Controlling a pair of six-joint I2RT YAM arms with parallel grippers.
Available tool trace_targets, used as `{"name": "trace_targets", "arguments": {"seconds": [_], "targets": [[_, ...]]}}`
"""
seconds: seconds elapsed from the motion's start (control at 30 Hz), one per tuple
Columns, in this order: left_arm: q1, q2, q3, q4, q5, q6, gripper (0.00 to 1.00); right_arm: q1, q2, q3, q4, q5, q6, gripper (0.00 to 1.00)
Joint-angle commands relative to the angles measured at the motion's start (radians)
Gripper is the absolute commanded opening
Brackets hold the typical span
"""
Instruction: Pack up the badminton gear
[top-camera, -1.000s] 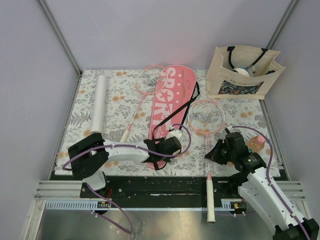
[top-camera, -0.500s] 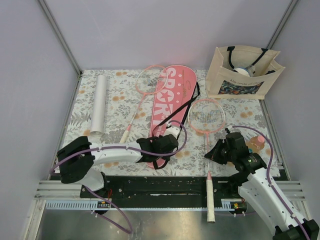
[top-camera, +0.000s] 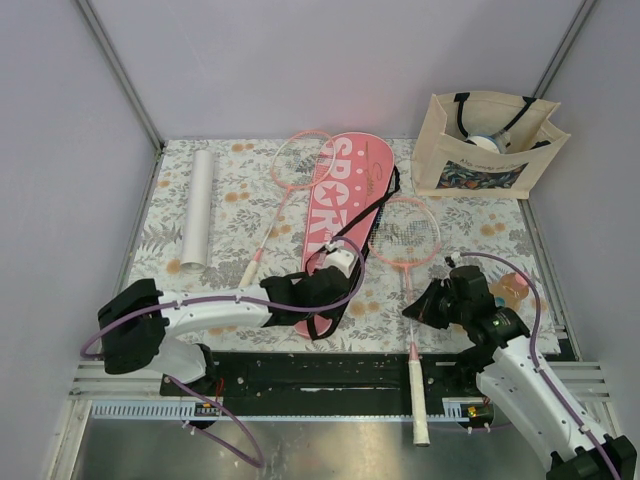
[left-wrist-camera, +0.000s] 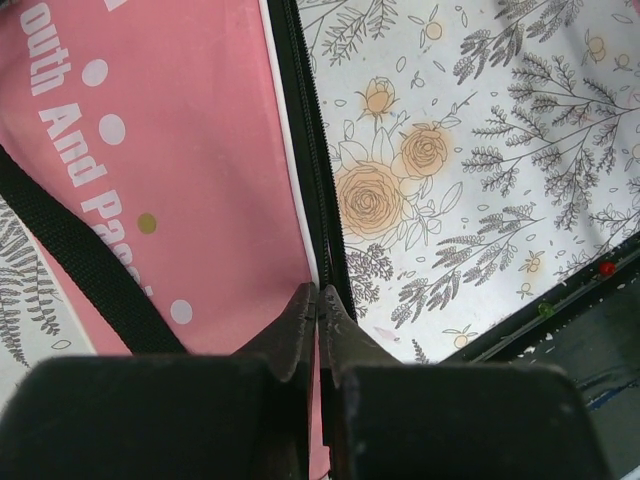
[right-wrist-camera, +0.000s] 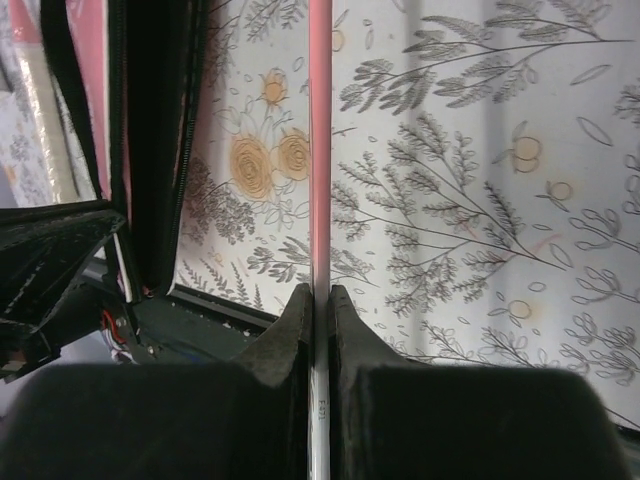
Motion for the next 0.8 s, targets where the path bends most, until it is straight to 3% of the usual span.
{"name": "trace_targets", "arguments": {"seconds": [0.0,0.4,0.6,0.77], "targets": [[-0.003,-0.046,-0.022,0.059,0.05,-0.005,0.0,0.025,-0.01,-0.011,0.166,-0.086,0.024,0.0],[-0.003,-0.084,-0.073,0.123,0.114,0.004,0.0,0.075,0.114,-0.066,0.405,-0.14,0.1,0.0],[-0.003,-0.107,-0.09,0.137,0.156,-0.003,0.0,0.09,0.212,-0.079,0.669,-0.094,0.137,0.0],[-0.003,-0.143,-0.122,0.163,0.199,-0.032,0.0,0.104,0.394,-0.074,0.91,-0.062,0.182,0.0]]}}
